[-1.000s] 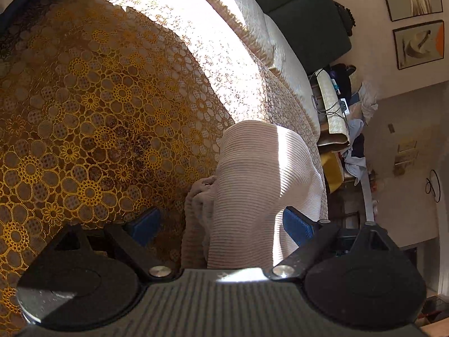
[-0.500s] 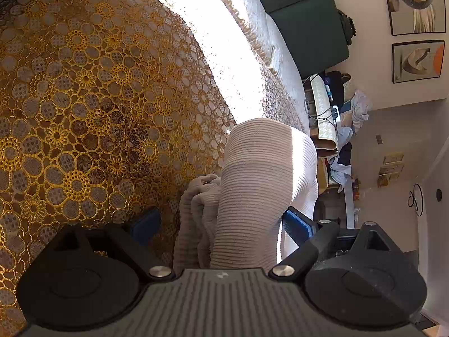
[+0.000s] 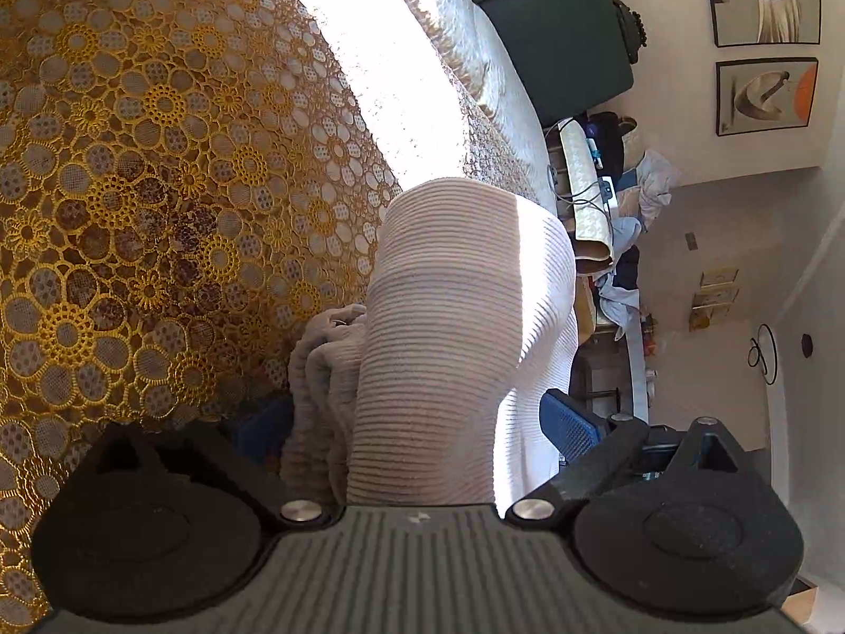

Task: Fold clothes
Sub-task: 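Grasp the folded sweater stack with both grippers and lift it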

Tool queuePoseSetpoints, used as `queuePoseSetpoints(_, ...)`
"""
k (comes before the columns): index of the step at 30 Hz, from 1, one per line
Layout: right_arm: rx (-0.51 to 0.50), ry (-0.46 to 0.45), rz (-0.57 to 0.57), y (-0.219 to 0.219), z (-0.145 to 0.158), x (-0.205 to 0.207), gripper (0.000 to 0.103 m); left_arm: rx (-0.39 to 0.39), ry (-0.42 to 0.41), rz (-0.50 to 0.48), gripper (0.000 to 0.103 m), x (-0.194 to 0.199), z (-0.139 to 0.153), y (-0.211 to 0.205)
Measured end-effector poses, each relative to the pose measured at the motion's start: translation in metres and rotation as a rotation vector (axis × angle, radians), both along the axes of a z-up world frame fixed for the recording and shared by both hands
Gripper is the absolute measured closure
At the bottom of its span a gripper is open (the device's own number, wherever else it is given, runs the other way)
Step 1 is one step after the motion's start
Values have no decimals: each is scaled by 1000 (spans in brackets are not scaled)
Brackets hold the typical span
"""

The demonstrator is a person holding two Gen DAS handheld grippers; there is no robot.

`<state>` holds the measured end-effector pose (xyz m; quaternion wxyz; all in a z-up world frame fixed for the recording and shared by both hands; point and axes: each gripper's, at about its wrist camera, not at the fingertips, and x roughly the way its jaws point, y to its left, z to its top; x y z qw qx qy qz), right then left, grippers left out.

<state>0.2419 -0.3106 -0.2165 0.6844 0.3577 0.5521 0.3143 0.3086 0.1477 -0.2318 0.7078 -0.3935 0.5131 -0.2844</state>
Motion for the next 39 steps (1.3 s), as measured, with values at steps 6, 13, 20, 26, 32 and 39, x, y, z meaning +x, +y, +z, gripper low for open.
queuePoseSetpoints(6,-7,-5,5,8,1,0,0,81,-22,-17,24,-2,8,-2)
queuePoseSetpoints(13,-5,-5,-1,16,3,-2,0,98,-90,-38,52,-8,25,-2)
queuePoseSetpoints(20,-132,-80,-20,35,26,-11,0,67,-72,-18,52,-8,18,4)
queuePoseSetpoints(26,-195,-105,-38,51,38,-16,0,64,-84,-8,53,-10,16,5)
queuePoseSetpoints(32,-205,-122,-92,53,42,-25,0,92,-118,20,61,-18,27,3)
queuePoseSetpoints(39,-206,-135,-147,52,58,-31,0,132,-145,45,68,-28,49,-3)
